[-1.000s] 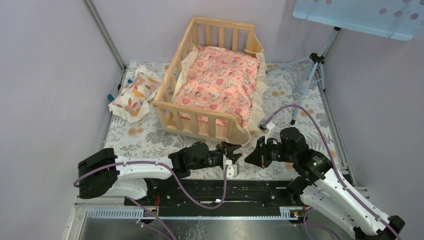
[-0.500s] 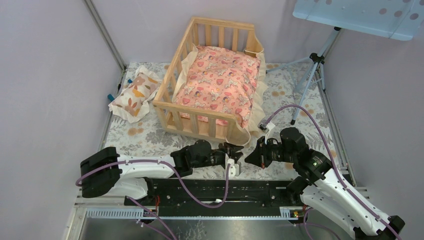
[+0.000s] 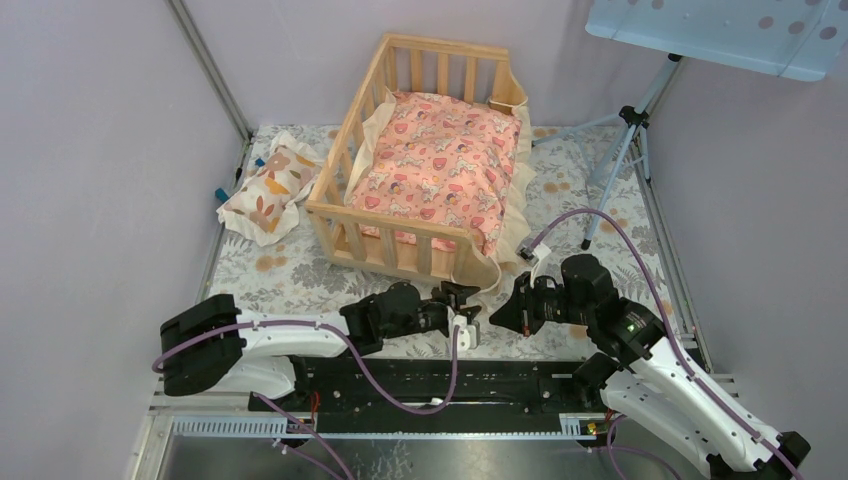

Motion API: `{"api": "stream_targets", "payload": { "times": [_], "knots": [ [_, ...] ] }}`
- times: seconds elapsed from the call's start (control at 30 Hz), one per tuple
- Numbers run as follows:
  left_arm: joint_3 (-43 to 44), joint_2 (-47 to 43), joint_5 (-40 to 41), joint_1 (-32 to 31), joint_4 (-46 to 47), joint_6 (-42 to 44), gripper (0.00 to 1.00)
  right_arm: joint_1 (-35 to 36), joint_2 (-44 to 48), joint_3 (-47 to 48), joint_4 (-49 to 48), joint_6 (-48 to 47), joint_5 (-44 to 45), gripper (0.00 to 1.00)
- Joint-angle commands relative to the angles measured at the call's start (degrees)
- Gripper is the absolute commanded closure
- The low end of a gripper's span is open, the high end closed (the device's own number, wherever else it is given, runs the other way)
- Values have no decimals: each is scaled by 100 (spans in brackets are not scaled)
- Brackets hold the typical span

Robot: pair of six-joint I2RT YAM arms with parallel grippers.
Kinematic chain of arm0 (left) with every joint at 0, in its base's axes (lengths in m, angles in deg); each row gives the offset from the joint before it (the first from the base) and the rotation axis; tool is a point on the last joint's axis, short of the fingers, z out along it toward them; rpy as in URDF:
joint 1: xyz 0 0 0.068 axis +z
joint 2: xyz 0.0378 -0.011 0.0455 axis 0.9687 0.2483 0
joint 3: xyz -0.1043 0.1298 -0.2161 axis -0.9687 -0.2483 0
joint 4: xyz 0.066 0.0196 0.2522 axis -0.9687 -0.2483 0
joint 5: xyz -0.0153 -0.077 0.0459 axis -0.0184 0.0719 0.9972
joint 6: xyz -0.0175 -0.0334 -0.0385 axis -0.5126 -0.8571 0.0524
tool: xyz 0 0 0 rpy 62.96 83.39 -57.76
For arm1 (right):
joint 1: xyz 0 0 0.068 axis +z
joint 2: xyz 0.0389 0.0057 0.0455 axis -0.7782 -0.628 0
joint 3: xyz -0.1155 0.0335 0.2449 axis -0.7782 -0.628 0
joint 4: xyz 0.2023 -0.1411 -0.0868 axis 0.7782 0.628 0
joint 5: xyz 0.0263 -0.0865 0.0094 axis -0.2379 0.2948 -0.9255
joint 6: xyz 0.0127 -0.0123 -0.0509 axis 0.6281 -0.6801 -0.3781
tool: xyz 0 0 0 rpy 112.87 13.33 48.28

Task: Set up the pet bed
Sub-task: Tie the ropes to the bed frame.

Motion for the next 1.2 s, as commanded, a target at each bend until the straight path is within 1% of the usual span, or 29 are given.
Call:
{"api": "stream_targets", "payload": {
  "times": [0.0, 0.17, 0.33, 0.53, 0.7, 0.87, 1.03, 1.17],
  "knots": [
    [-75, -65, 259, 41, 555, -103, 53, -14, -43, 243, -58, -33, -153, 100],
    [-116, 78, 593, 56, 810, -203, 53, -17, -46, 345, 20, -144, -187, 100],
    [-143, 60, 606, 126, 608, -219, 54, -11, -248, 459, 31, -178, -251, 100],
    [-167, 144, 607, 185, 590, -262, 55, -21, -301, 435, -60, -132, -310, 100],
    [-36, 302, 445, 260, 522, -259, 61, -16, -301, 463, -55, -142, -304, 100],
    [44, 394, 371, 302, 422, -259, 64, -8, -297, 479, -63, -142, -288, 100],
    [135, 386, 208, 333, 308, -357, 71, -16, -305, 475, -43, -155, -250, 100],
    [153, 357, 80, 340, 305, -470, 71, -19, -307, 453, -32, -127, -149, 100]
  ]
}}
